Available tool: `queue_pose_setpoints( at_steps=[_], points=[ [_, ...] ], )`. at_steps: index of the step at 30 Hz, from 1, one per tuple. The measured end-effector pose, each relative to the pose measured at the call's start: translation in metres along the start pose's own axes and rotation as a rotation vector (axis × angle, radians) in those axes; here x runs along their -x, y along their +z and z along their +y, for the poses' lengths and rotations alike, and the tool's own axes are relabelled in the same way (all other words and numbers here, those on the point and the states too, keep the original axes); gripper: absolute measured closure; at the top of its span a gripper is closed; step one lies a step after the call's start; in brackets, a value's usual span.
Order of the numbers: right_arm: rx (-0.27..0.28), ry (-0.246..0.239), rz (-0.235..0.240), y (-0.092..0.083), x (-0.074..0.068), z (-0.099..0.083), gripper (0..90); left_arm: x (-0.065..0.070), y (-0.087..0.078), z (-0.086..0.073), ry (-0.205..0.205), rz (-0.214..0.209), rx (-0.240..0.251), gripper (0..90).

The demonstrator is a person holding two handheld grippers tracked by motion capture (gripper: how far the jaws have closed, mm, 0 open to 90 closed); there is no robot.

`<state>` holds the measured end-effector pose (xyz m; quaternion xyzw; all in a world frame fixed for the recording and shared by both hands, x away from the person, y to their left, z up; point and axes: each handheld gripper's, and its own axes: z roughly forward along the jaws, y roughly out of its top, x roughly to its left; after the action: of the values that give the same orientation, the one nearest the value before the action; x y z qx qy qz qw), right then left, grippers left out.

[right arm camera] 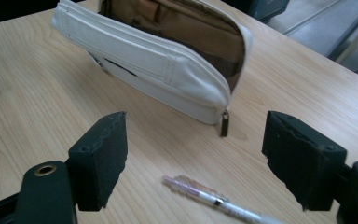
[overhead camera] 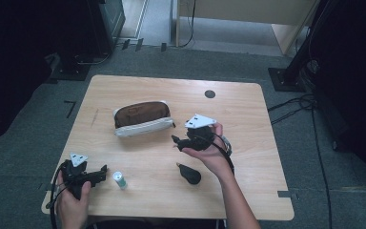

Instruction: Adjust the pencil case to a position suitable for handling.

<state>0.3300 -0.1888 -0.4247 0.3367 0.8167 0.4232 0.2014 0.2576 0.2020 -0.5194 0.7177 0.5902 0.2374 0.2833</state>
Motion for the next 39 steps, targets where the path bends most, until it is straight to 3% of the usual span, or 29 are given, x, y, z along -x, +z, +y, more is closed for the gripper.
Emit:
queue_pose_setpoints(
  at_steps=[10,22,29,33,34,35,36,39],
  points=[
    [-0.018,-0.073,0.025,0.037,0.0,0.013,22.5,0.0,0.0,0.0,0.003,0.0,-0.002,0.0],
    [-0.03,-0.108,0.043,0.076,0.0,0.021,19.1,0.0,0.0,0.0,0.003,0.0,-0.001,0.0],
    [-0.084,-0.183,0.008,0.092,-0.005,0.02,18.1,0.0,0.0,0.0,0.003,0.0,-0.001,0.0],
    [-0.078,-0.226,-0.029,0.093,-0.008,0.019,33.6,0.0,0.0,0.0,0.003,0.0,-0.001,0.0],
    [-0.069,-0.247,-0.006,0.089,-0.009,0.02,48.3,0.0,0.0,0.0,0.003,0.0,-0.001,0.0],
    [-0.062,-0.261,0.015,0.088,-0.01,0.02,54.0,0.0,0.0,0.0,0.003,0.0,-0.001,0.0],
    [-0.062,-0.261,0.015,0.088,-0.01,0.02,54.0,0.0,0.0,0.0,0.003,0.0,-0.001,0.0],
    [-0.058,-0.291,0.064,0.083,-0.017,0.022,65.3,0.0,0.0,0.0,0.004,0.0,-0.001,0.0]
  ],
)
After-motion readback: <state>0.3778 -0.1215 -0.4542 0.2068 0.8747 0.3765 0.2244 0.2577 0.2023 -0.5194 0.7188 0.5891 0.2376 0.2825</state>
